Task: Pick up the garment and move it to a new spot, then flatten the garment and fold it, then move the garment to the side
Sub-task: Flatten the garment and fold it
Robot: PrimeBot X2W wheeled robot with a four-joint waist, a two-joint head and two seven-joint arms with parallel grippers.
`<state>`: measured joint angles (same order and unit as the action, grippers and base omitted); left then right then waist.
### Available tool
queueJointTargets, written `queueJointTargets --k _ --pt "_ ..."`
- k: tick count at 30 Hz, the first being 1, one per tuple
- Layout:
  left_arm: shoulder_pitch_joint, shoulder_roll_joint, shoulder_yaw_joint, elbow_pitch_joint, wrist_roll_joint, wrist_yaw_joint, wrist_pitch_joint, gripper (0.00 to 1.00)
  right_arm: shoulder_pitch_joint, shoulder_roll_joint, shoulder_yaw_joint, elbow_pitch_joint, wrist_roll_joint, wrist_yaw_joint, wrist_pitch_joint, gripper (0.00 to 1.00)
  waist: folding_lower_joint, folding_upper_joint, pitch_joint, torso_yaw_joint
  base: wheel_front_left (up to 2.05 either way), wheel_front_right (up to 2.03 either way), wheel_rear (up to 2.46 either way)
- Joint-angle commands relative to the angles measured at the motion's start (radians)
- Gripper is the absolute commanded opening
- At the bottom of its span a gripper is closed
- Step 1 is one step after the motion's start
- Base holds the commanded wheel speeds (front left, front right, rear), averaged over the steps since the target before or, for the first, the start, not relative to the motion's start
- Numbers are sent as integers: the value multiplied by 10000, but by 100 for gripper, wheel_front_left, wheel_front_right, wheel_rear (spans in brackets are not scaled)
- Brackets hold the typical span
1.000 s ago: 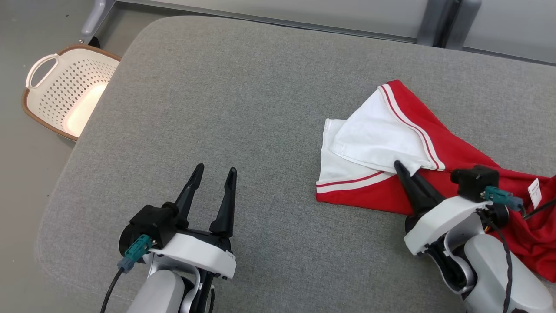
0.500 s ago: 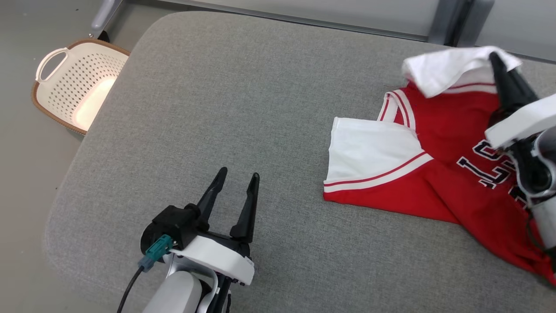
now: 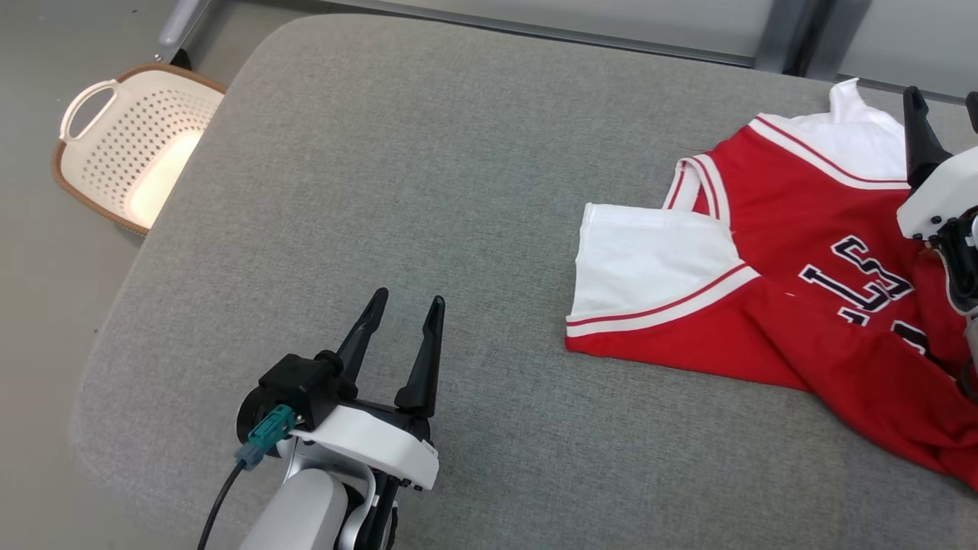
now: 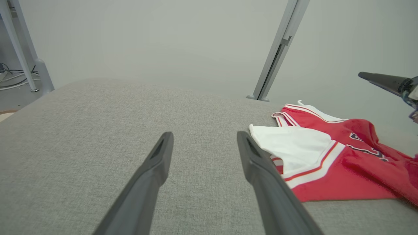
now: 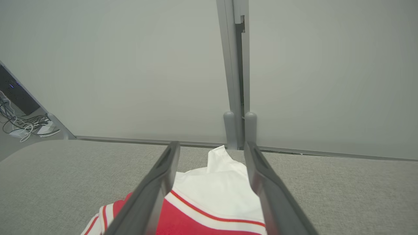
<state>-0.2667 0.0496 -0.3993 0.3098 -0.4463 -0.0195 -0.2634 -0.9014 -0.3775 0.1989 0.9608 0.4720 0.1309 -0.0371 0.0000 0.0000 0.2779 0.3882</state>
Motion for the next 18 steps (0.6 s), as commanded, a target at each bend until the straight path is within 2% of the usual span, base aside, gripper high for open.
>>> queueJointTargets --k 1,4,11,15,18 --pt "-133 24 99 -15 117 -2 -16 100 181 23 31 -21 -43 -4 -252 100 0 0 -223 -279 0 0 0" --pt "-95 35 245 -33 237 -36 -16 100 441 162 147 -194 -13 -2 -638 100 0 0 -400 -542 0 0 0" --pt "136 30 717 -117 545 -173 -16 100 1889 342 440 -1343 4 -2 -1826 100 0 0 -1003 -1654 0 0 0" --pt "264 28 1015 -40 569 -218 -16 100 3084 656 -21 -2253 -47 -2 -2165 100 0 0 -1278 -2288 0 0 0" --pt "335 27 1196 121 526 -237 -12 100 4096 973 -363 -3100 -494 -2 -2265 100 0 0 -1352 -2707 0 0 0"
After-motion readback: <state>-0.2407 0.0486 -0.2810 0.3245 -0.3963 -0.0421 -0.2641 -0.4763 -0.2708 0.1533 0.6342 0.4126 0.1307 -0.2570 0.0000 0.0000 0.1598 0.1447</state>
